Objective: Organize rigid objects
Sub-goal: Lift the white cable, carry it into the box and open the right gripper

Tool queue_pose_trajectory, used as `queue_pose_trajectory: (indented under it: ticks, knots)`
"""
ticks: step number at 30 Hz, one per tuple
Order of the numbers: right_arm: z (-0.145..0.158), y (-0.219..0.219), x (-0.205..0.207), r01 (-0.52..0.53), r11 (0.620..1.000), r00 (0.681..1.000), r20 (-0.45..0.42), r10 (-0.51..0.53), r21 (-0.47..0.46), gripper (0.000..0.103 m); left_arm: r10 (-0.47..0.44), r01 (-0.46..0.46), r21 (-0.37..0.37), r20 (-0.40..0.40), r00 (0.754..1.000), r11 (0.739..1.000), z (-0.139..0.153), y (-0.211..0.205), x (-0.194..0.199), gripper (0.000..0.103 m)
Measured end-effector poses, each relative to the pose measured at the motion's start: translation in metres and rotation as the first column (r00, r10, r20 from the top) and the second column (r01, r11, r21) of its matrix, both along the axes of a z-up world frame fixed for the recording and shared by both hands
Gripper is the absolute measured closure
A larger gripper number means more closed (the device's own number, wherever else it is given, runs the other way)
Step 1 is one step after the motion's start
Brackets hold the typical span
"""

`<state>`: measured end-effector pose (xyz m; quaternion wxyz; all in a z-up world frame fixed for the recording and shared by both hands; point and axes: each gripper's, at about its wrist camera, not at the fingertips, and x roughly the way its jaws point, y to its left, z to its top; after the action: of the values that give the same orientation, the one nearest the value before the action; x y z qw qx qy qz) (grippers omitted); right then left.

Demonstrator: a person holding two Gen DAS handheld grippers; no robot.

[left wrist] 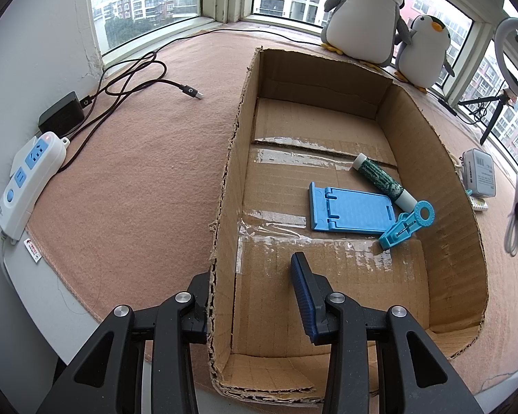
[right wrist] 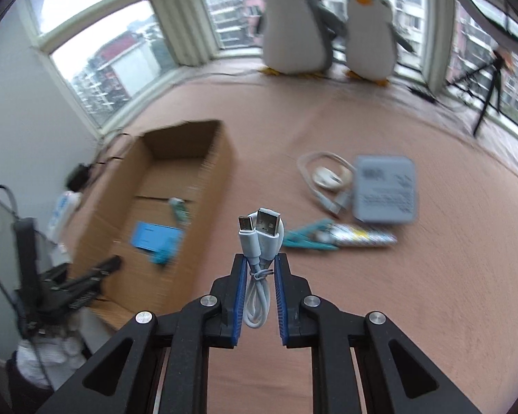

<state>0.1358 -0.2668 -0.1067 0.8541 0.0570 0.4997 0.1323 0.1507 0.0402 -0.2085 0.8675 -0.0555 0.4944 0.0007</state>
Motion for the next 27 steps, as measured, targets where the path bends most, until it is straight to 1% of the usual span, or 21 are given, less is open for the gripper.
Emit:
queue_pose_trajectory:
  ticks: [5, 10, 20, 27]
  knots:
    - [0.014, 0.036, -0.002, -0.084, 0.996, 0.996, 0.035, 0.082, 0.035, 0.089, 0.000, 0.000, 0.001, 0.000, 1.000, 1.000, 0.000, 0.000, 0.000, 0.063]
    - [0.013, 0.067, -0.003, -0.153, 0.988, 0.988, 0.034, 0.152, 0.033, 0.089, -0.001, 0.001, 0.000, -0.001, 1.000, 1.000, 0.000, 0.001, 0.000, 0.063]
    - [-0.005, 0.098, -0.003, -0.220, 0.975, 0.975, -0.004, 0.220, 0.010, 0.089, -0.001, 0.001, 0.000, -0.001, 1.000, 1.000, 0.000, 0.000, 0.000, 0.063]
    - [-0.019, 0.109, -0.002, -0.233, 0.973, 0.972, -0.032, 0.232, -0.001, 0.089, -0.001, 0.001, 0.001, 0.000, 1.000, 1.000, 0.000, 0.001, 0.000, 0.063]
